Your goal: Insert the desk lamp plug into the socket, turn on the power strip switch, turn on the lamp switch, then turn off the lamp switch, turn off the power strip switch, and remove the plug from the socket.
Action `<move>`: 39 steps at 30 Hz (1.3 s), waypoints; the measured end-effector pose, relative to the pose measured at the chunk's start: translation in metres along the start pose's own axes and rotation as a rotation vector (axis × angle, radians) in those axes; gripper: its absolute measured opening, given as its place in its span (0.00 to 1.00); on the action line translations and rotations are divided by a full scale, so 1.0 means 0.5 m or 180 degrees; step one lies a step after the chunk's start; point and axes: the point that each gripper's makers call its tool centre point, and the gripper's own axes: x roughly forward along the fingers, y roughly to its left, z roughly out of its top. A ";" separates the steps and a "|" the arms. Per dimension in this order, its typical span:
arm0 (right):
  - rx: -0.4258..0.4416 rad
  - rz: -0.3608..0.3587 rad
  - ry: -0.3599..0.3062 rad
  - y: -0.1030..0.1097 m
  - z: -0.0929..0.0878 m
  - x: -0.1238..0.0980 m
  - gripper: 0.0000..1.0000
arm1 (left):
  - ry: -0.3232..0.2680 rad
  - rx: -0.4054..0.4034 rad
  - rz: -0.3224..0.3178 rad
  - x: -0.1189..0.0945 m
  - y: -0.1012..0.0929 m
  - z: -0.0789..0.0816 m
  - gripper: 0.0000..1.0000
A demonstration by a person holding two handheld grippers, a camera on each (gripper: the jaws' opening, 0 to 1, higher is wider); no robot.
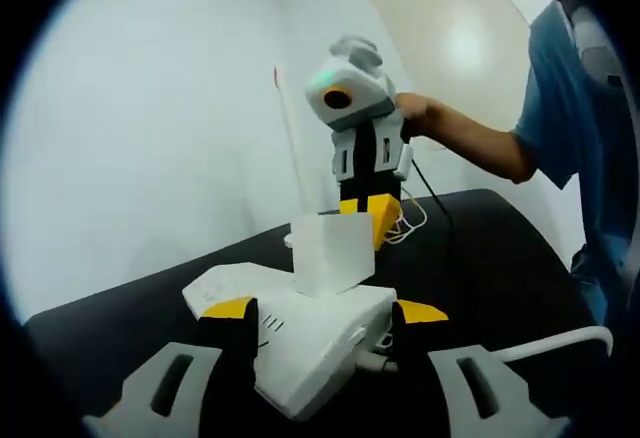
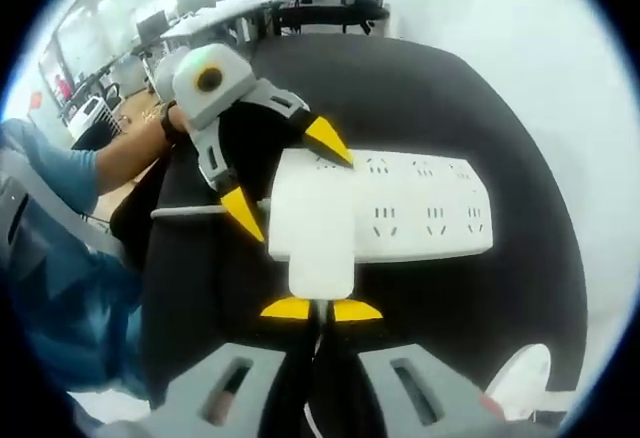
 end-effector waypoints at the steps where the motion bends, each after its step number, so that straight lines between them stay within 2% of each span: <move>1: -0.0006 0.0004 0.0009 0.000 0.001 0.001 0.07 | 0.0006 -0.0010 -0.0003 -0.001 0.002 -0.001 0.52; 6: -0.0075 -0.0049 0.0067 -0.003 0.004 0.000 0.07 | 0.0018 0.0032 -0.0007 0.001 0.004 -0.003 0.51; 14: -0.0007 -0.0121 0.0000 -0.002 0.013 -0.008 0.06 | 0.0045 0.0107 -0.0045 0.003 -0.006 -0.002 0.49; 17: 0.0041 -0.0111 -0.0067 0.001 0.004 -0.005 0.06 | 0.0020 0.0131 -0.0033 0.002 -0.003 -0.004 0.49; 25: 0.0297 -0.0069 -0.0410 -0.005 -0.010 0.003 0.06 | -0.0004 0.0137 -0.0024 0.001 0.002 -0.004 0.49; 28: 0.0314 -0.0076 -0.0438 -0.005 -0.018 0.010 0.06 | -0.0011 0.0137 -0.0024 -0.003 0.014 -0.010 0.49; 33: 0.0339 -0.0112 -0.0559 -0.006 -0.017 0.010 0.06 | -0.0017 0.0146 -0.0023 0.002 0.001 -0.003 0.49; 36: 0.0372 -0.0123 -0.0529 -0.006 -0.013 0.008 0.06 | -0.0011 0.0141 -0.0023 0.004 -0.004 -0.001 0.49; 39: 0.0272 -0.0166 -0.0424 -0.005 -0.003 0.000 0.06 | -0.0006 0.0139 -0.0022 0.005 -0.007 0.001 0.49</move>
